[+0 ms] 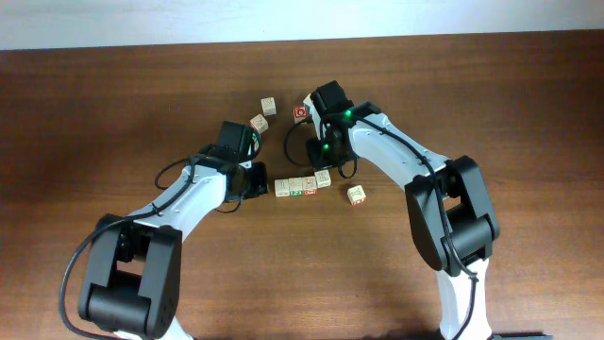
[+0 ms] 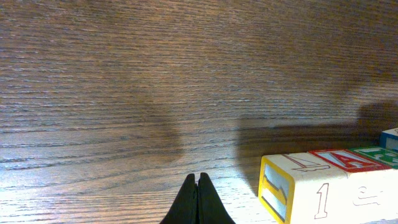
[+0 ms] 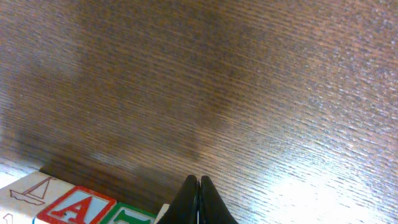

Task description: Rotate 5 blocks

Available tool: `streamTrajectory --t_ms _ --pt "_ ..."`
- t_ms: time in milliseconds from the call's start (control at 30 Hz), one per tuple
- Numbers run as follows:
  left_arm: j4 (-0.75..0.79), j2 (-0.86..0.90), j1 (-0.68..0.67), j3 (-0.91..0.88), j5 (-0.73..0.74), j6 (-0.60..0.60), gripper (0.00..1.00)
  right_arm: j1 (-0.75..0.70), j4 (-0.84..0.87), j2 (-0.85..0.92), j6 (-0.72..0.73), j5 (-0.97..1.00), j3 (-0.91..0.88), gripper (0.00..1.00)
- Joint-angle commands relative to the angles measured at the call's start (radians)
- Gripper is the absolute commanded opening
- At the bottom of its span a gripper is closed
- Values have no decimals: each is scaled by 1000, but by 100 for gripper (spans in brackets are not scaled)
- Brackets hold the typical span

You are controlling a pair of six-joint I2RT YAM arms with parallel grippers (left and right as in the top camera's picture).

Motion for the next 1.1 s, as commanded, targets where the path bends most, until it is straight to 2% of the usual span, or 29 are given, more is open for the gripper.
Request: streamTrajectory --t_ms 0,900,933,967,1067 --pt "2 8 4 -1 -14 -10 0 -3 -9 1 -14 -1 6 4" --pt "2 8 4 -1 -14 -10 1 -3 -75 1 -39 -70 6 4" --pt "2 8 4 -1 -14 -10 1 -3 -64 1 -39 -70 8 5" --pt "2 8 4 -1 -14 -10 1 -8 -61 0 -39 -70 26 12" --pt "2 8 4 -1 -14 -10 1 -58 -198 -32 -39 -70 266 33"
